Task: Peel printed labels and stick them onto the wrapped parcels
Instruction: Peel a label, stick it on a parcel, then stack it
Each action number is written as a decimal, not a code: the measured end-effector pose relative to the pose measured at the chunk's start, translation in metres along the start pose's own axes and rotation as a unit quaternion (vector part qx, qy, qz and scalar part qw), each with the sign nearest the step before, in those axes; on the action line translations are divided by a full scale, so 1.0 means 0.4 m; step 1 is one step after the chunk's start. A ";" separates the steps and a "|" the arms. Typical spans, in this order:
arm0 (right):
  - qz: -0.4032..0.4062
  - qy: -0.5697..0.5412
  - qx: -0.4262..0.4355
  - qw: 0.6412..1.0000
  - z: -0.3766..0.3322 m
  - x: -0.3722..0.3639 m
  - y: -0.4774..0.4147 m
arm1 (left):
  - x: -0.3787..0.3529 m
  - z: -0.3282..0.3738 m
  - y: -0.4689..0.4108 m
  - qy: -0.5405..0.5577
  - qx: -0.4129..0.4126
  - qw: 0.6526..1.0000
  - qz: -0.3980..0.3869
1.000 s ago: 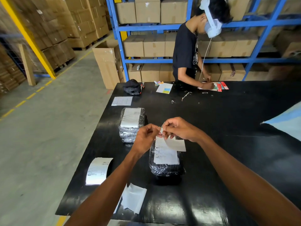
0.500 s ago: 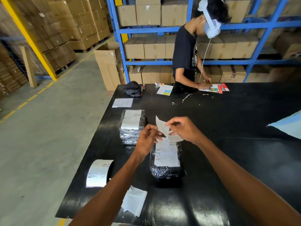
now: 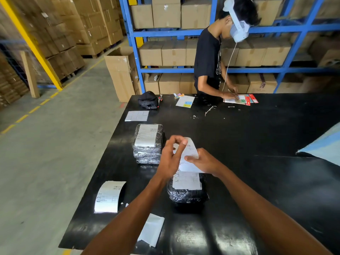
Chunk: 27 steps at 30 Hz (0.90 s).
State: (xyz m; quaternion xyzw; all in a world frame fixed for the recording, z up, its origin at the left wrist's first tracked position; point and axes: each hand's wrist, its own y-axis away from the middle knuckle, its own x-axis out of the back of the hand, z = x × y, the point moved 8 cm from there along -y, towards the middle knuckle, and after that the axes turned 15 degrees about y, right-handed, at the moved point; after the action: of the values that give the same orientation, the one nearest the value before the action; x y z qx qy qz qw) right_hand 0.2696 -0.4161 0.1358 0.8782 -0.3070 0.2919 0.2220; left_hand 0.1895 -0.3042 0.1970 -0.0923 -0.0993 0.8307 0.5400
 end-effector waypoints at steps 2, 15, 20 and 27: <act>-0.030 -0.075 -0.019 0.997 0.016 -0.015 0.011 | 0.043 -0.042 0.004 0.048 0.040 0.996 0.064; 0.029 -0.139 -0.159 0.977 0.155 -0.080 0.026 | 0.120 -0.280 0.079 0.017 0.336 0.937 0.097; 0.072 -0.081 -0.194 0.975 0.187 -0.072 0.020 | 0.129 -0.319 0.067 -0.021 0.347 0.934 0.082; 0.132 0.031 -0.190 0.972 0.179 -0.031 0.016 | 0.123 -0.337 0.031 -0.065 0.336 0.937 0.072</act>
State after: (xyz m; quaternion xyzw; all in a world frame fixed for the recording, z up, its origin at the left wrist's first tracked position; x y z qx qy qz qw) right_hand 0.2842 -0.4562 0.0768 0.7622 -0.4629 0.2824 0.3536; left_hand 0.1942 -0.2554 0.0618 0.1421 0.1578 0.8565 0.4705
